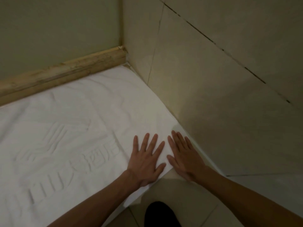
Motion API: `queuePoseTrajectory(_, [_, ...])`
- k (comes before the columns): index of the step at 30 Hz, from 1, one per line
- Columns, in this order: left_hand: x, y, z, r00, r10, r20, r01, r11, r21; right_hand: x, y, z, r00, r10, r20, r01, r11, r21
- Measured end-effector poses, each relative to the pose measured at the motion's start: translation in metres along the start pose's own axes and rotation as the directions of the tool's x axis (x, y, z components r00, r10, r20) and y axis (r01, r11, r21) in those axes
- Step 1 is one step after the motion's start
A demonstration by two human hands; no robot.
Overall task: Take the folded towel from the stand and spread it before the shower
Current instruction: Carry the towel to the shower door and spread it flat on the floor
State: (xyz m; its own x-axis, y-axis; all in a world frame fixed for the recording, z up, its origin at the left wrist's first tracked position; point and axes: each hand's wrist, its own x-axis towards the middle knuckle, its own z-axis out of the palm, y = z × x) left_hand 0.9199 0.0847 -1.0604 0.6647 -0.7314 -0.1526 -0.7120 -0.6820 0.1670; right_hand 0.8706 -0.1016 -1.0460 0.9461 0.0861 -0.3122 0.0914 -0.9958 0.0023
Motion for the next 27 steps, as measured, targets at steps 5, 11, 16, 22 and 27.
queuePoseTrajectory(5, [0.008,-0.015,-0.005,0.997,-0.064,-0.035,0.064,0.998,-0.023,0.018,-0.010,-0.010,0.999,-0.013,-0.043,0.016,0.998,0.057])
queuePoseTrajectory(11, [0.029,-0.058,-0.018,0.988,-0.145,-0.059,0.145,0.989,-0.015,0.065,-0.029,-0.031,0.990,-0.049,-0.129,0.060,0.995,0.079])
queuePoseTrajectory(16, [0.049,-0.101,-0.027,0.971,-0.233,-0.060,0.232,0.973,-0.015,0.105,-0.034,-0.044,0.986,-0.082,-0.146,0.093,0.993,0.075])
queuePoseTrajectory(22, [0.077,-0.147,-0.038,0.948,-0.309,-0.073,0.308,0.951,-0.027,0.160,-0.040,-0.053,0.982,-0.069,-0.174,0.084,0.993,0.081])
queuePoseTrajectory(27, [0.104,-0.178,-0.038,0.937,-0.338,-0.088,0.335,0.941,-0.043,0.211,-0.045,-0.065,0.976,-0.079,-0.204,0.099,0.991,0.090])
